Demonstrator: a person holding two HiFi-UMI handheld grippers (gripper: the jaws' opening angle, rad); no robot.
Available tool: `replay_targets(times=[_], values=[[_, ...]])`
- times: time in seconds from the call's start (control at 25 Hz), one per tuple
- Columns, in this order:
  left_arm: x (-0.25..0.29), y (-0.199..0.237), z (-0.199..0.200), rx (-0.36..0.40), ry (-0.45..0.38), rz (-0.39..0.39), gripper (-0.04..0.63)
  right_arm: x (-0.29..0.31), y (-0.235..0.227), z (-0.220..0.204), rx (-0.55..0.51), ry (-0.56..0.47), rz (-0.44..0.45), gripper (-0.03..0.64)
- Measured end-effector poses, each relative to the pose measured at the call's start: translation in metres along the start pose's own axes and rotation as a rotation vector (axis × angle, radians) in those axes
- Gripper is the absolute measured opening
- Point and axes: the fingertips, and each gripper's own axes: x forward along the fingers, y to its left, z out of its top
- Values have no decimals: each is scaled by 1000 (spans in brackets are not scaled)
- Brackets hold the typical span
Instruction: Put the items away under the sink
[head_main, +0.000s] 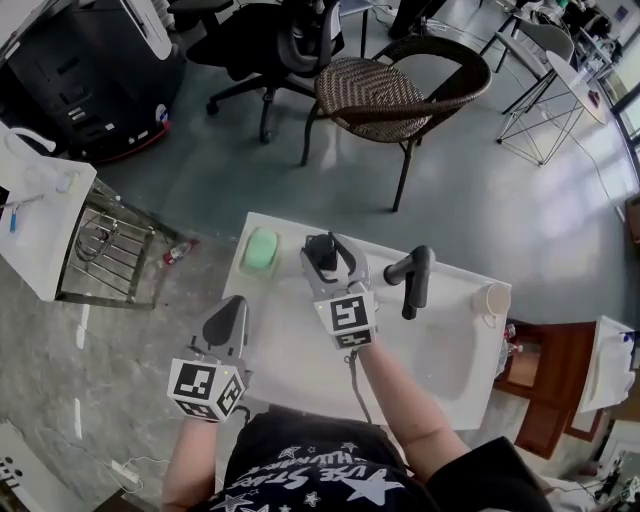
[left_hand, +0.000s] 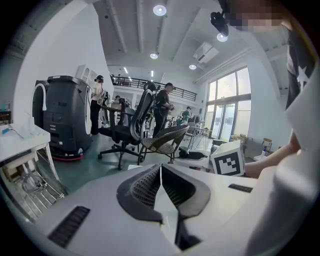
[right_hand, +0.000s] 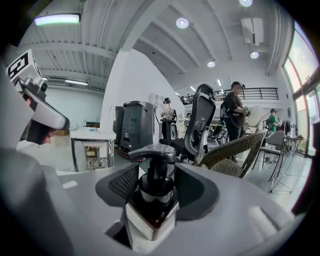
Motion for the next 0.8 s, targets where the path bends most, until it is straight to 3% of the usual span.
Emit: replay_targets(times=[0.32,0.8], values=[[2,-3,2,9,4,-14,16,2,-3,10,12,-68,-30,119],[-13,1,8,18,-22,-37,16,-23,9,24,29,-53,-51,97]])
